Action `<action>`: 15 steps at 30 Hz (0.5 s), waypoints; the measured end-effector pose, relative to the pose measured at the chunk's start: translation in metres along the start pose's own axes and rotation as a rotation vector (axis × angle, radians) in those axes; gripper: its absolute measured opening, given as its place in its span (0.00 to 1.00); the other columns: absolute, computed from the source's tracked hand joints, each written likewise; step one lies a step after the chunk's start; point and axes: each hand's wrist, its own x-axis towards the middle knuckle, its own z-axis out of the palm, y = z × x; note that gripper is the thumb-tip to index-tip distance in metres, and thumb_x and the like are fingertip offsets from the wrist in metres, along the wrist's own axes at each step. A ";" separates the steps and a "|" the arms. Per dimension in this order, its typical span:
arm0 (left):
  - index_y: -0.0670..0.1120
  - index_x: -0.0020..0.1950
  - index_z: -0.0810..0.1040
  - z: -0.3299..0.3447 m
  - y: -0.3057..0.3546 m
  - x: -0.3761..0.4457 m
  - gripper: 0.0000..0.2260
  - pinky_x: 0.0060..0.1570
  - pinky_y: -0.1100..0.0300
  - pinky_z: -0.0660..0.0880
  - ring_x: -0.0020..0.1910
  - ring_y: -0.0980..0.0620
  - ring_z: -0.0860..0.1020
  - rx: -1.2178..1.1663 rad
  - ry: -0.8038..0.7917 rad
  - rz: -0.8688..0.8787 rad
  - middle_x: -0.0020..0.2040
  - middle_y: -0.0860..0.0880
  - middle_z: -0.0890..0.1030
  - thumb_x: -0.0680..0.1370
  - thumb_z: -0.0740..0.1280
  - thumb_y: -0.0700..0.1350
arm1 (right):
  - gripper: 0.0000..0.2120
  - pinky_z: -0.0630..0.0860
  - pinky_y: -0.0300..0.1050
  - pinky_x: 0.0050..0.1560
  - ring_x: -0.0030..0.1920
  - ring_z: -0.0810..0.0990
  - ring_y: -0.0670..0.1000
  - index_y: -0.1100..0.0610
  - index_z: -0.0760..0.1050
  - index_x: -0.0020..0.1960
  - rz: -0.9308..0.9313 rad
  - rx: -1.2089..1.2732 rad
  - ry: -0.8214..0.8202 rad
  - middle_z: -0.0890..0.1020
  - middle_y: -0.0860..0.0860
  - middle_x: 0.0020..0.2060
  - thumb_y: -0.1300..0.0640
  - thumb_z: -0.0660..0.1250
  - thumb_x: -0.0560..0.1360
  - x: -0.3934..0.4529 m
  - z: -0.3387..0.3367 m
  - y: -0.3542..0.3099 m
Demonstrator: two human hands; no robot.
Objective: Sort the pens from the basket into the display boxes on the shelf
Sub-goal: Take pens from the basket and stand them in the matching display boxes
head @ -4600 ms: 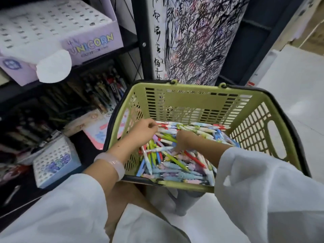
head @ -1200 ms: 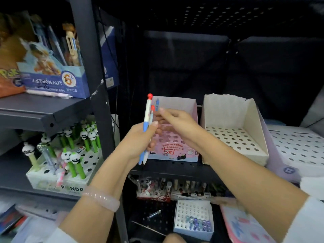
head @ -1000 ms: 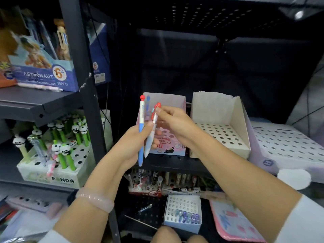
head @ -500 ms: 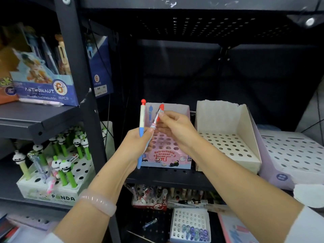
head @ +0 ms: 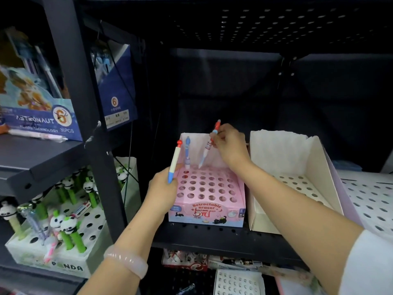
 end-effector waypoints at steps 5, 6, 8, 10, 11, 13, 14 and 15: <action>0.56 0.66 0.73 0.008 -0.005 0.003 0.22 0.33 0.67 0.67 0.37 0.58 0.69 0.011 0.005 0.012 0.40 0.60 0.72 0.79 0.53 0.35 | 0.11 0.76 0.49 0.45 0.46 0.80 0.56 0.62 0.74 0.53 -0.122 -0.283 -0.080 0.82 0.58 0.45 0.54 0.63 0.78 -0.002 0.004 0.007; 0.56 0.66 0.73 0.010 -0.005 0.003 0.22 0.31 0.70 0.67 0.36 0.60 0.68 0.000 0.008 0.012 0.40 0.61 0.73 0.79 0.53 0.35 | 0.12 0.76 0.49 0.47 0.47 0.80 0.57 0.62 0.74 0.54 -0.123 -0.325 -0.118 0.82 0.58 0.46 0.54 0.62 0.78 -0.006 0.006 0.011; 0.55 0.66 0.72 0.013 -0.005 0.001 0.22 0.27 0.76 0.66 0.34 0.63 0.67 -0.040 0.018 0.008 0.41 0.62 0.73 0.79 0.54 0.35 | 0.13 0.76 0.50 0.51 0.50 0.80 0.57 0.63 0.74 0.56 -0.088 -0.346 -0.157 0.82 0.59 0.48 0.55 0.62 0.78 -0.014 0.008 0.016; 0.55 0.67 0.72 0.016 -0.005 0.000 0.21 0.25 0.79 0.65 0.34 0.63 0.67 -0.066 0.026 0.004 0.41 0.62 0.73 0.80 0.54 0.35 | 0.13 0.76 0.50 0.53 0.51 0.79 0.58 0.64 0.74 0.56 -0.059 -0.355 -0.155 0.81 0.59 0.49 0.55 0.62 0.78 -0.018 0.008 0.018; 0.55 0.67 0.72 0.016 -0.004 -0.001 0.21 0.26 0.78 0.65 0.34 0.62 0.67 -0.070 0.030 -0.001 0.41 0.61 0.73 0.80 0.54 0.36 | 0.13 0.75 0.49 0.52 0.51 0.79 0.58 0.64 0.74 0.56 -0.052 -0.378 -0.159 0.81 0.59 0.50 0.55 0.62 0.78 -0.017 0.007 0.017; 0.55 0.66 0.73 0.017 0.000 -0.003 0.20 0.25 0.77 0.65 0.35 0.61 0.67 -0.083 0.029 -0.011 0.40 0.61 0.72 0.80 0.54 0.36 | 0.13 0.73 0.46 0.49 0.52 0.78 0.58 0.63 0.74 0.56 -0.034 -0.427 -0.192 0.81 0.59 0.50 0.55 0.61 0.78 -0.016 0.005 0.014; 0.54 0.65 0.74 0.017 0.001 -0.004 0.19 0.25 0.78 0.65 0.34 0.61 0.67 -0.098 0.026 -0.017 0.41 0.61 0.72 0.80 0.55 0.36 | 0.13 0.72 0.46 0.49 0.53 0.78 0.58 0.63 0.74 0.57 -0.018 -0.440 -0.215 0.80 0.59 0.51 0.55 0.60 0.79 -0.017 0.004 0.012; 0.53 0.63 0.75 0.015 0.004 -0.006 0.18 0.26 0.77 0.66 0.34 0.62 0.67 -0.113 0.035 -0.021 0.40 0.60 0.73 0.80 0.55 0.36 | 0.13 0.72 0.45 0.50 0.54 0.78 0.58 0.63 0.74 0.57 0.001 -0.444 -0.234 0.80 0.58 0.52 0.56 0.60 0.78 -0.018 0.003 0.010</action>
